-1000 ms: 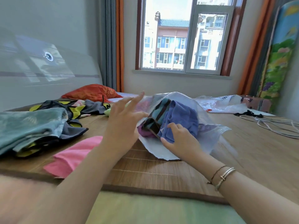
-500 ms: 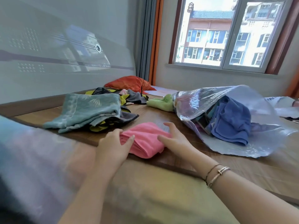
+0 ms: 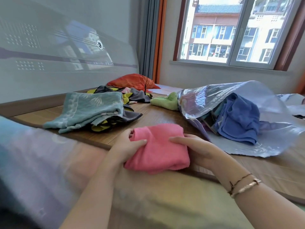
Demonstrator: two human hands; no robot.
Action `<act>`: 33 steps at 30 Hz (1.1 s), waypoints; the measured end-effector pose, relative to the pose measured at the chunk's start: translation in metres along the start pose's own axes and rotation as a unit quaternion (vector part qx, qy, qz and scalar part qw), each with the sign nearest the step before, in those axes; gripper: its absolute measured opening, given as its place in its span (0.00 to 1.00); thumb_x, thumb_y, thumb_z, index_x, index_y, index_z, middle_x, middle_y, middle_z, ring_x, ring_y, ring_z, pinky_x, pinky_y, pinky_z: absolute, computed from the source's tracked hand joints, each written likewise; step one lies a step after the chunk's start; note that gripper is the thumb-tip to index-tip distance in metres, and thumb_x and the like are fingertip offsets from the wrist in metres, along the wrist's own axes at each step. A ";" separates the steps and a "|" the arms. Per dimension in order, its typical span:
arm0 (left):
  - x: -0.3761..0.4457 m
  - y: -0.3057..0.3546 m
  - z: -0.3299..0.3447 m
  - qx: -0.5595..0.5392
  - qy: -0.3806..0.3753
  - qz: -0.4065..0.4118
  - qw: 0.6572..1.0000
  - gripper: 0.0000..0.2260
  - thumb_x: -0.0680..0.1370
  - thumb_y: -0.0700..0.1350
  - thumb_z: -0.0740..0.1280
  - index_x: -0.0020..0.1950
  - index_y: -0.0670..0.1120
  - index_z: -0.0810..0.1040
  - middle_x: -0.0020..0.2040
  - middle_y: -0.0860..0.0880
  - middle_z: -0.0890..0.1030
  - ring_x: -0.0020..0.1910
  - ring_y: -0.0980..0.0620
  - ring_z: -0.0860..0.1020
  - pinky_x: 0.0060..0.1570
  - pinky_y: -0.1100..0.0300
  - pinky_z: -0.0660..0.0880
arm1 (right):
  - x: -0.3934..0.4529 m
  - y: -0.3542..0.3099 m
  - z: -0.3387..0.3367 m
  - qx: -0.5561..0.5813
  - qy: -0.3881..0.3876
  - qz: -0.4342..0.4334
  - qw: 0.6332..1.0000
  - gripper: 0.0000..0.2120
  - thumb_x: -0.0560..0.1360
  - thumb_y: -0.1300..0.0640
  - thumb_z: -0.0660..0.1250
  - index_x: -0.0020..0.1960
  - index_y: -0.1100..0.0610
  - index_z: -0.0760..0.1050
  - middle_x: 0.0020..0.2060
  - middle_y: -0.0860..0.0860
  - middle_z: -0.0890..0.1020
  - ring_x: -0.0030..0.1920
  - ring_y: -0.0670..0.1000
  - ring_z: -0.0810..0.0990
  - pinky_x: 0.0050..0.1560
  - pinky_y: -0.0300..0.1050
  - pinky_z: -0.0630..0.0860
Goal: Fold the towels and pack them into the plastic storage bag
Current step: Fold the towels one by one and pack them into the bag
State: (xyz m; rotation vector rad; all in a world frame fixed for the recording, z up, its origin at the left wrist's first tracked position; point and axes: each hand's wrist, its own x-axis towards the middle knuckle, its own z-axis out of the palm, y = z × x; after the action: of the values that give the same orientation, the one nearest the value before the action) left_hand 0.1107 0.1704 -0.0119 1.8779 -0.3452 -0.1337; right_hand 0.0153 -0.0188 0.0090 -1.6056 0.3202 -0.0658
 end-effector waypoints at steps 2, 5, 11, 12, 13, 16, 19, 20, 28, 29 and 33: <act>-0.009 0.008 0.001 -0.105 -0.036 0.021 0.994 0.21 0.72 0.40 0.73 0.63 0.50 0.73 0.59 0.47 0.77 0.56 0.50 0.77 0.55 0.53 0.75 | -0.016 -0.004 -0.004 0.085 -0.040 -0.005 0.996 0.17 0.72 0.65 0.69 0.61 0.60 0.75 0.52 0.59 0.84 0.50 0.56 0.83 0.49 0.52 0.80; -0.024 0.025 0.009 -0.227 -0.013 0.022 0.974 0.24 0.72 0.42 0.74 0.63 0.51 0.67 0.59 0.48 0.75 0.54 0.50 0.77 0.52 0.51 0.76 | -0.039 -0.015 -0.013 0.072 -0.051 -0.047 0.995 0.19 0.70 0.68 0.68 0.59 0.58 0.76 0.48 0.55 0.84 0.45 0.52 0.83 0.45 0.47 0.80; -0.056 0.066 0.021 -0.166 -0.024 0.164 0.972 0.28 0.64 0.69 0.70 0.61 0.62 0.73 0.63 0.61 0.75 0.62 0.62 0.73 0.63 0.57 0.69 | -0.091 -0.034 -0.056 -0.040 -0.064 -0.154 0.985 0.23 0.64 0.66 0.67 0.59 0.55 0.76 0.49 0.55 0.84 0.49 0.52 0.83 0.43 0.43 0.80; -0.062 0.073 0.025 -0.150 -0.081 0.171 0.970 0.27 0.63 0.71 0.67 0.59 0.63 0.77 0.60 0.62 0.79 0.60 0.62 0.76 0.64 0.55 0.70 | -0.097 -0.035 -0.066 -0.050 -0.058 -0.159 0.984 0.22 0.64 0.66 0.67 0.58 0.54 0.77 0.49 0.54 0.85 0.48 0.52 0.83 0.43 0.43 0.80; -0.068 0.079 0.031 -0.126 -0.139 0.167 0.968 0.25 0.64 0.71 0.67 0.56 0.62 0.79 0.56 0.60 0.81 0.57 0.60 0.79 0.62 0.53 0.73 | -0.103 -0.034 -0.075 -0.054 -0.049 -0.161 0.984 0.22 0.64 0.66 0.68 0.57 0.54 0.77 0.49 0.54 0.85 0.48 0.52 0.84 0.43 0.43 0.79; -0.084 0.091 0.058 -0.083 -0.244 0.139 0.956 0.15 0.69 0.58 0.74 0.54 0.58 0.81 0.49 0.56 0.84 0.47 0.59 0.83 0.46 0.62 0.80 | -0.114 -0.030 -0.106 -0.054 -0.005 -0.156 0.986 0.25 0.61 0.65 0.70 0.58 0.56 0.77 0.50 0.57 0.84 0.49 0.53 0.83 0.44 0.45 0.80; -0.087 0.088 0.091 -0.087 -0.220 0.130 0.963 0.10 0.70 0.47 0.75 0.51 0.52 0.82 0.44 0.52 0.85 0.39 0.60 0.82 0.32 0.65 0.77 | -0.122 -0.023 -0.130 -0.101 0.054 -0.139 0.984 0.28 0.58 0.63 0.71 0.59 0.56 0.76 0.52 0.59 0.83 0.49 0.53 0.83 0.46 0.47 0.80; -0.084 0.085 0.101 -0.100 -0.207 0.133 0.964 0.09 0.71 0.47 0.75 0.50 0.51 0.82 0.44 0.50 0.84 0.40 0.58 0.82 0.34 0.64 0.78 | -0.124 -0.021 -0.136 -0.106 0.071 -0.138 0.982 0.28 0.58 0.63 0.71 0.59 0.55 0.76 0.51 0.58 0.83 0.49 0.53 0.83 0.44 0.45 0.80; -0.011 0.087 0.154 0.054 0.062 0.255 0.963 0.06 0.74 0.55 0.69 0.51 0.61 0.80 0.75 0.55 0.57 0.69 0.53 0.55 0.65 0.59 0.57 | -0.079 -0.022 -0.174 0.078 0.318 -0.192 0.925 0.13 0.71 0.72 0.63 0.47 0.56 0.76 0.33 0.51 0.81 0.31 0.49 0.80 0.28 0.42 0.79; -0.005 0.092 0.157 0.101 0.070 0.259 0.958 0.06 0.75 0.55 0.68 0.52 0.62 0.80 0.77 0.57 0.52 0.70 0.52 0.51 0.67 0.55 0.56 | -0.065 -0.023 -0.177 0.083 0.341 -0.194 0.916 0.13 0.71 0.72 0.63 0.48 0.56 0.76 0.33 0.51 0.81 0.31 0.49 0.80 0.28 0.41 0.78; 0.020 0.093 0.169 0.182 0.083 0.281 0.939 0.15 0.78 0.49 0.66 0.64 0.61 0.76 0.78 0.55 0.54 0.73 0.46 0.59 0.70 0.46 0.62 | -0.012 -0.036 -0.179 -0.030 0.367 -0.191 0.910 0.13 0.70 0.74 0.59 0.36 0.58 0.73 0.30 0.54 0.74 0.32 0.51 0.74 0.28 0.35 0.73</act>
State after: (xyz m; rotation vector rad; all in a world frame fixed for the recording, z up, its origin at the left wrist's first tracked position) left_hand 0.0697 -0.0158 0.0217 2.0542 -0.8161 0.5054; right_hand -0.0330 -0.1886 0.0579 -1.6353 0.5822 -0.9872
